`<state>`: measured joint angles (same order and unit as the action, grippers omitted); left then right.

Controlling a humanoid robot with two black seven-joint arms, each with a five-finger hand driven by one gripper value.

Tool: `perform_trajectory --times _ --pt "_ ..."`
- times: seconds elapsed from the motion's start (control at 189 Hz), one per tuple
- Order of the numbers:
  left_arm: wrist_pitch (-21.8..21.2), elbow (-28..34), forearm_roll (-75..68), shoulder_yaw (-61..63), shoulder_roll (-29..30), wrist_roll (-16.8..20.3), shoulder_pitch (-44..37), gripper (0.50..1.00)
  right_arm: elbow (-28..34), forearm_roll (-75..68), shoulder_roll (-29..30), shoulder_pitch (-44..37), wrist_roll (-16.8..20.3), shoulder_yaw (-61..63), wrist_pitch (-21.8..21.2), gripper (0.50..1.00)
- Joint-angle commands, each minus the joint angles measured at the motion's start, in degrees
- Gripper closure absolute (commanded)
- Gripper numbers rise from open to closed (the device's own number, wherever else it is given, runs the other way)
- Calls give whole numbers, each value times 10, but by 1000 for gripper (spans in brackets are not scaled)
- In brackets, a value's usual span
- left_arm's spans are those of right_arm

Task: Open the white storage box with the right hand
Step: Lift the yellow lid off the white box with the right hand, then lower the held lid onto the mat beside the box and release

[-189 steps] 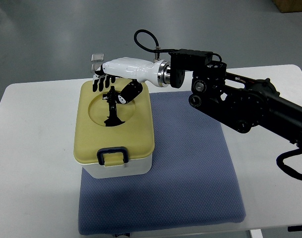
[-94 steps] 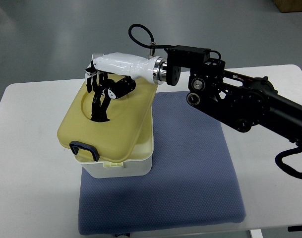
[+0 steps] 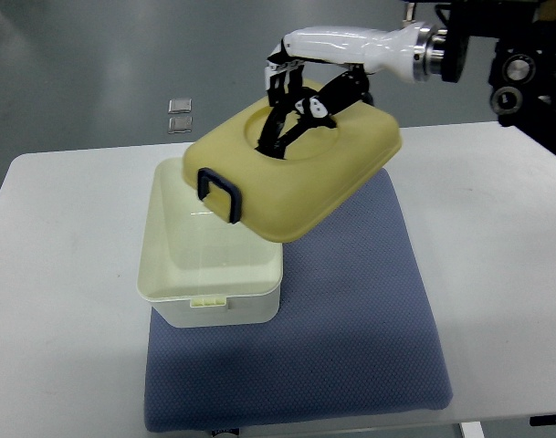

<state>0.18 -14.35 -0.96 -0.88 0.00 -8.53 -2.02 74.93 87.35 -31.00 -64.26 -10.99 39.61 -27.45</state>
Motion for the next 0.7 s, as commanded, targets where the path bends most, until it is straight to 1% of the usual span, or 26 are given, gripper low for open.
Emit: perform_trajectory --times 0.0,0.063,0.148,0.254,0.339,0.434,0.508,0.614,0.693 --pt "0 -3 0 1 0 0 0 500 -2 -1 -78 17 -30 -6 -5 1000" --pt "0 -5 0 1 0 0 0 500 -6 0 -113 31 -43 -9 -5 1000" --pt "0 -6 -1 1 0 -1 0 500 -22 1 -144 50 -48 -11 -1 1000" --pt "0 -6 -1 1 0 -5 0 500 -61 6 -145 83 -49 -11 10 1000" --pt "1 -6 -1 1 0 -6 0 500 -83 6 -139 106 -57 -13 39 1000" --pt "0 -6 -1 1 0 -7 0 500 -97 7 -115 132 -62 -28 86 1000" --pt "0 -6 -1 1 0 -7 0 500 -102 8 -91 148 -67 -41 113 1000" --pt "0 -6 -1 1 0 -7 0 500 -102 10 -61 162 -67 -55 134 1000" --pt "0 -6 -1 0 0 -7 0 500 -102 13 -26 164 -64 -66 148 1000"
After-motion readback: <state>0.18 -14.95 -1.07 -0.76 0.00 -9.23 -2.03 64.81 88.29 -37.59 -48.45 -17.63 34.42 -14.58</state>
